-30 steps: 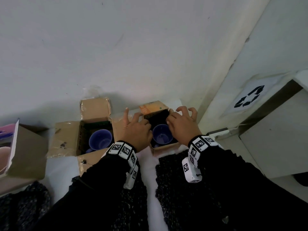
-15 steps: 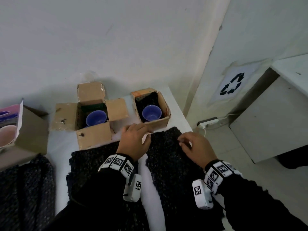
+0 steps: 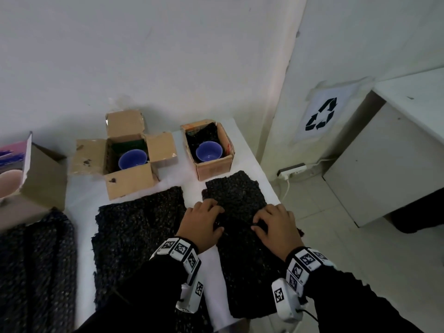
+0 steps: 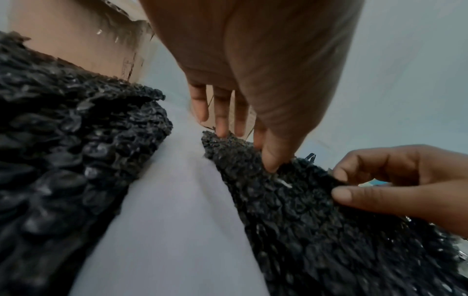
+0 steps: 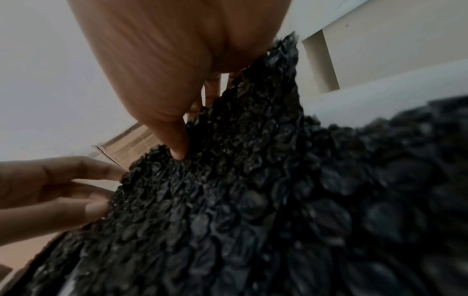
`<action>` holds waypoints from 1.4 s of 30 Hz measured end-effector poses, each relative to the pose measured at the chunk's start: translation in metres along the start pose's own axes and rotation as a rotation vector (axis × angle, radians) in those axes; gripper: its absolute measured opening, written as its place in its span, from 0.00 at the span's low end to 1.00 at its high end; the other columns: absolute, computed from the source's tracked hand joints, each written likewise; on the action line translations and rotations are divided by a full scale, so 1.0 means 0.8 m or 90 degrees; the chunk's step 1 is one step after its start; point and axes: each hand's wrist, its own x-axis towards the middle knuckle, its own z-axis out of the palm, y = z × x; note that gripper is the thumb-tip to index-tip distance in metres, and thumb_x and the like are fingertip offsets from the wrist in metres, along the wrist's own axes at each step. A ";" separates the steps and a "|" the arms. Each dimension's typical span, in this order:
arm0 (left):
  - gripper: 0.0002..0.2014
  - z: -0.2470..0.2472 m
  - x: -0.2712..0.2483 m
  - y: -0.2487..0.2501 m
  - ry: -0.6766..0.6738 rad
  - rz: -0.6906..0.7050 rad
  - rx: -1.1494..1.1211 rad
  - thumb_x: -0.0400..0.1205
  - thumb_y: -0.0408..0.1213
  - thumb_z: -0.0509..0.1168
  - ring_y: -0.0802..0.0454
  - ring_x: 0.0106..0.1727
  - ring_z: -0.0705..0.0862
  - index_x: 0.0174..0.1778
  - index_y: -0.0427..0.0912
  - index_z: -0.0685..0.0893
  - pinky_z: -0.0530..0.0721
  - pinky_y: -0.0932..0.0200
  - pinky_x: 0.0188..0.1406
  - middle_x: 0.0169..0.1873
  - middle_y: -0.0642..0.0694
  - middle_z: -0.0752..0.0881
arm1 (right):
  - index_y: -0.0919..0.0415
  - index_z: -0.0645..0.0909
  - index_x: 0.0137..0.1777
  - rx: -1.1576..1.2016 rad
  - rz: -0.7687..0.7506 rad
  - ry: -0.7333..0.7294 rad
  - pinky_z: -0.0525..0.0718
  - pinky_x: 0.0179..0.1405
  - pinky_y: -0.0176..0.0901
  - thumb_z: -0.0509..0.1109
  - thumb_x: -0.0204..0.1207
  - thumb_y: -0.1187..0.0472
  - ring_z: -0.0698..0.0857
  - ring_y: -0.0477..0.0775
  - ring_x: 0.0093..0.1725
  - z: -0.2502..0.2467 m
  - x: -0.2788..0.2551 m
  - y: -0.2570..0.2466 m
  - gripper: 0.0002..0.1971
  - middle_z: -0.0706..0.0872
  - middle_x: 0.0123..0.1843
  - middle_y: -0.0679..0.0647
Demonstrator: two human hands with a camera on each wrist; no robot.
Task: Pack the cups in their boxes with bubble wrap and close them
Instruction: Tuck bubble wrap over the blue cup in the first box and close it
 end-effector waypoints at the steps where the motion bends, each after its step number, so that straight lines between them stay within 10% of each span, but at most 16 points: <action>1: 0.35 -0.005 0.001 0.001 0.032 0.001 -0.009 0.73 0.57 0.67 0.44 0.70 0.72 0.76 0.55 0.66 0.74 0.46 0.65 0.76 0.48 0.64 | 0.44 0.79 0.44 0.012 -0.005 0.012 0.68 0.44 0.47 0.75 0.71 0.51 0.76 0.55 0.51 -0.007 0.003 -0.001 0.07 0.79 0.46 0.43; 5: 0.52 -0.029 0.010 0.006 0.102 0.065 0.012 0.62 0.66 0.68 0.42 0.76 0.63 0.81 0.60 0.53 0.70 0.44 0.70 0.82 0.42 0.52 | 0.49 0.73 0.49 0.086 -0.095 0.009 0.72 0.42 0.48 0.66 0.78 0.55 0.76 0.53 0.46 -0.038 0.019 -0.010 0.04 0.77 0.48 0.45; 10: 0.16 -0.055 0.033 0.010 0.210 0.162 0.051 0.75 0.56 0.60 0.47 0.59 0.79 0.48 0.48 0.83 0.72 0.49 0.62 0.53 0.51 0.84 | 0.50 0.71 0.59 0.150 -0.138 -0.007 0.79 0.41 0.51 0.56 0.83 0.60 0.82 0.57 0.45 -0.061 0.037 -0.027 0.08 0.83 0.52 0.51; 16: 0.14 -0.088 0.033 0.014 0.127 0.107 -0.101 0.80 0.39 0.61 0.40 0.44 0.84 0.61 0.48 0.73 0.82 0.47 0.39 0.54 0.46 0.83 | 0.45 0.71 0.63 0.102 -0.064 -0.090 0.82 0.46 0.46 0.67 0.66 0.28 0.84 0.47 0.47 -0.096 0.060 -0.059 0.31 0.86 0.50 0.42; 21: 0.17 -0.112 0.032 -0.007 0.134 0.148 -0.009 0.80 0.51 0.48 0.41 0.43 0.85 0.62 0.52 0.71 0.81 0.51 0.34 0.56 0.49 0.81 | 0.55 0.78 0.53 0.048 -0.087 -0.093 0.71 0.46 0.41 0.71 0.71 0.51 0.81 0.53 0.52 -0.097 0.091 -0.071 0.14 0.80 0.51 0.49; 26: 0.35 -0.139 0.021 -0.038 0.116 0.156 0.030 0.76 0.73 0.55 0.52 0.44 0.84 0.75 0.59 0.63 0.79 0.57 0.37 0.57 0.53 0.81 | 0.54 0.70 0.56 0.153 -0.077 -0.107 0.71 0.45 0.45 0.64 0.73 0.63 0.81 0.62 0.49 -0.091 0.115 -0.082 0.12 0.85 0.45 0.56; 31: 0.17 -0.149 0.039 -0.065 0.142 0.156 -0.053 0.85 0.51 0.48 0.52 0.38 0.75 0.55 0.48 0.79 0.78 0.49 0.37 0.42 0.51 0.72 | 0.48 0.72 0.62 0.220 -0.086 -0.127 0.80 0.55 0.51 0.61 0.72 0.50 0.84 0.57 0.53 -0.088 0.135 -0.097 0.18 0.87 0.51 0.53; 35: 0.13 -0.153 0.074 -0.082 0.174 0.114 -0.094 0.82 0.37 0.59 0.48 0.44 0.78 0.62 0.44 0.80 0.79 0.53 0.42 0.50 0.45 0.74 | 0.46 0.73 0.53 0.251 -0.123 -0.073 0.77 0.51 0.50 0.60 0.74 0.35 0.83 0.47 0.45 -0.088 0.153 -0.105 0.17 0.84 0.43 0.40; 39: 0.08 -0.159 0.114 -0.099 0.227 0.085 -0.130 0.78 0.28 0.66 0.43 0.44 0.81 0.50 0.43 0.83 0.83 0.48 0.41 0.50 0.44 0.77 | 0.49 0.71 0.52 0.247 -0.075 0.023 0.75 0.44 0.50 0.61 0.77 0.51 0.80 0.53 0.39 -0.072 0.185 -0.108 0.07 0.78 0.38 0.40; 42: 0.11 -0.167 0.144 -0.111 0.210 0.015 -0.125 0.74 0.27 0.69 0.41 0.49 0.83 0.48 0.45 0.86 0.80 0.51 0.48 0.50 0.45 0.84 | 0.52 0.72 0.64 0.264 -0.020 0.072 0.81 0.46 0.52 0.68 0.74 0.61 0.84 0.55 0.47 -0.061 0.208 -0.112 0.19 0.85 0.51 0.48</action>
